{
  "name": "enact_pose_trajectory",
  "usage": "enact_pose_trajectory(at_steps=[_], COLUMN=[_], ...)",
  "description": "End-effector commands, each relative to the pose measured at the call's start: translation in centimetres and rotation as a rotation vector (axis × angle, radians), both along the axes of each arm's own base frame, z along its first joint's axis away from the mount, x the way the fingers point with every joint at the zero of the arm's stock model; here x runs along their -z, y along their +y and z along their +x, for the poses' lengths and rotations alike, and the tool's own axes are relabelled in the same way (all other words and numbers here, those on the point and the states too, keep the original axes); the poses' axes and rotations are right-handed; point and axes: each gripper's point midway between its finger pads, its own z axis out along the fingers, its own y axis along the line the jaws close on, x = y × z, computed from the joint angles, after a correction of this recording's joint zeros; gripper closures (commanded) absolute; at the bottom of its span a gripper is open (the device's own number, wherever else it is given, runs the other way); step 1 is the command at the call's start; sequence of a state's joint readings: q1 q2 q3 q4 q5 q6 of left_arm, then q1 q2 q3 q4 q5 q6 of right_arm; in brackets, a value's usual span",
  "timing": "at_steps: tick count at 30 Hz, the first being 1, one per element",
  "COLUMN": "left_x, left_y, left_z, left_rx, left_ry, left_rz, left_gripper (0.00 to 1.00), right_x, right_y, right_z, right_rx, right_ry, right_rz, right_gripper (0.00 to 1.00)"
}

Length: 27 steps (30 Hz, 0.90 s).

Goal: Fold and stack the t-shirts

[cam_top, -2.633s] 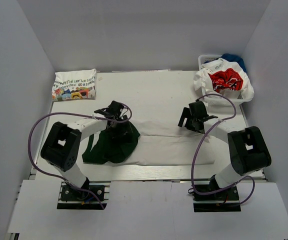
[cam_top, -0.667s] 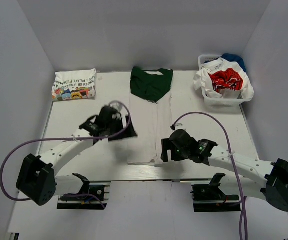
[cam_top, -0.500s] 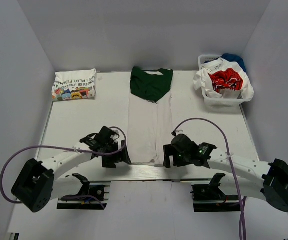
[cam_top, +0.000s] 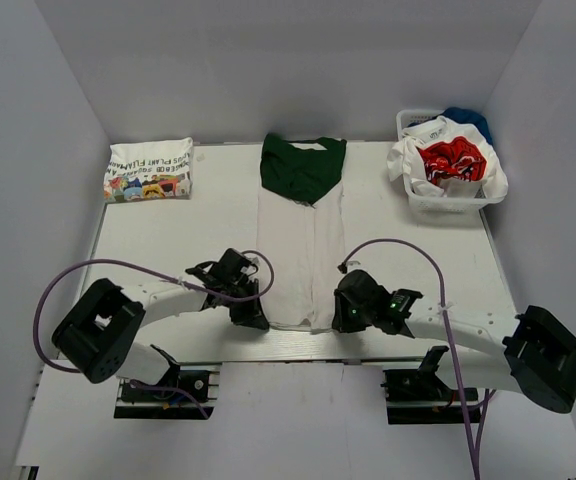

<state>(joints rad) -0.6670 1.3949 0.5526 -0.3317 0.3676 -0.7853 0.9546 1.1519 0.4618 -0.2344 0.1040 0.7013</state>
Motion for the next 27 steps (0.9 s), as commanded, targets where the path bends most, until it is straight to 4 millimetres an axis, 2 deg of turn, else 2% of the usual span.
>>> enact_pose_trajectory(at_steps=[1,2,5,8,9,10,12,13,14,15,16,17,18,19,20,21,22,23,24,25,26,27], left_x=[0.6,0.4,-1.9,-4.1,-5.4,-5.5,-6.2,-7.8,-7.0,-8.6,-8.8,-8.7,-9.4,-9.4,-9.7,-11.1,-10.2,-10.1,-11.0,-10.3,-10.9,-11.2], left_y=[0.0,-0.2,-0.9,-1.7,-2.1,-2.0,-2.3,-3.1,-3.0,-3.0,-2.9,-2.5,-3.0,-2.5,-2.6,-2.8,-2.4,-2.2,-2.2,-2.2,-2.0,-2.6], left_z=[0.9,1.1,2.9,4.6,6.3,7.0,9.1,11.1,11.8,14.5,15.7,16.6,19.6,20.0,21.0,22.8,24.2,24.9,26.2,27.3,28.5,29.3], left_rx=[0.033,0.033,0.044,0.034,0.019,0.016,-0.008,-0.019,-0.029,-0.077,-0.097,-0.116,-0.15,-0.163,-0.176,-0.199,-0.219,-0.216,-0.235,-0.232,-0.233,-0.218], left_ry=[-0.049,-0.056,-0.129,-0.184,-0.235,-0.246,-0.285,-0.335,-0.318,-0.365,-0.367,-0.363,-0.376,-0.375,-0.382,-0.414,-0.399,-0.402,-0.427,-0.435,-0.46,-0.485], left_rz=[0.043,0.037,0.035,-0.001,-0.01,0.016,0.04,0.028,0.071,0.086,0.105,0.131,0.135,0.137,0.135,0.125,0.139,0.147,0.143,0.149,0.147,0.127], left_gripper=[1.0,1.0,1.0,1.0,1.0,1.0,1.0,1.0,1.0,1.0,1.0,1.0,1.0,1.0,1.0,1.0,1.0,1.0,1.0,1.0,1.0,1.0], right_x=[0.8,0.6,-2.7,-5.0,-5.8,-6.7,-8.0,-8.3,-8.6,-8.1,-9.5,-9.1,-10.1,-9.8,-10.6,-10.8,-11.2,-11.0,-11.3,-11.1,-11.8,-11.1], right_y=[-0.5,-0.7,0.4,0.2,0.3,0.1,0.8,0.6,0.4,0.2,0.5,0.3,0.3,0.3,0.7,0.3,0.5,0.4,0.7,1.0,0.9,1.1], right_z=[0.8,1.2,3.3,5.3,6.1,7.4,9.2,10.0,10.8,11.5,13.5,14.3,16.3,17.3,18.3,19.4,20.3,22.2,22.8,23.7,25.3,25.9], right_rx=[0.034,0.049,0.071,0.127,0.143,0.186,0.215,0.239,0.268,0.29,0.337,0.362,0.405,0.426,0.438,0.453,0.464,0.48,0.468,0.46,0.476,0.461], right_ry=[-0.02,-0.037,-0.136,-0.231,-0.259,-0.306,-0.341,-0.356,-0.369,-0.367,-0.385,-0.386,-0.407,-0.408,-0.42,-0.431,-0.442,-0.443,-0.457,-0.456,-0.475,-0.469], right_rz=[-0.042,-0.054,-0.011,-0.004,-0.001,-0.013,-0.006,-0.02,-0.034,-0.065,-0.055,-0.08,-0.065,-0.068,-0.05,-0.057,-0.047,-0.056,-0.059,-0.055,-0.048,-0.062], right_gripper=[0.89,1.0,1.0,1.0,1.0,1.0,1.0,1.0,1.0,1.0,1.0,1.0,1.0,1.0,1.0,1.0,1.0,1.0,1.0,1.0,1.0,1.0])
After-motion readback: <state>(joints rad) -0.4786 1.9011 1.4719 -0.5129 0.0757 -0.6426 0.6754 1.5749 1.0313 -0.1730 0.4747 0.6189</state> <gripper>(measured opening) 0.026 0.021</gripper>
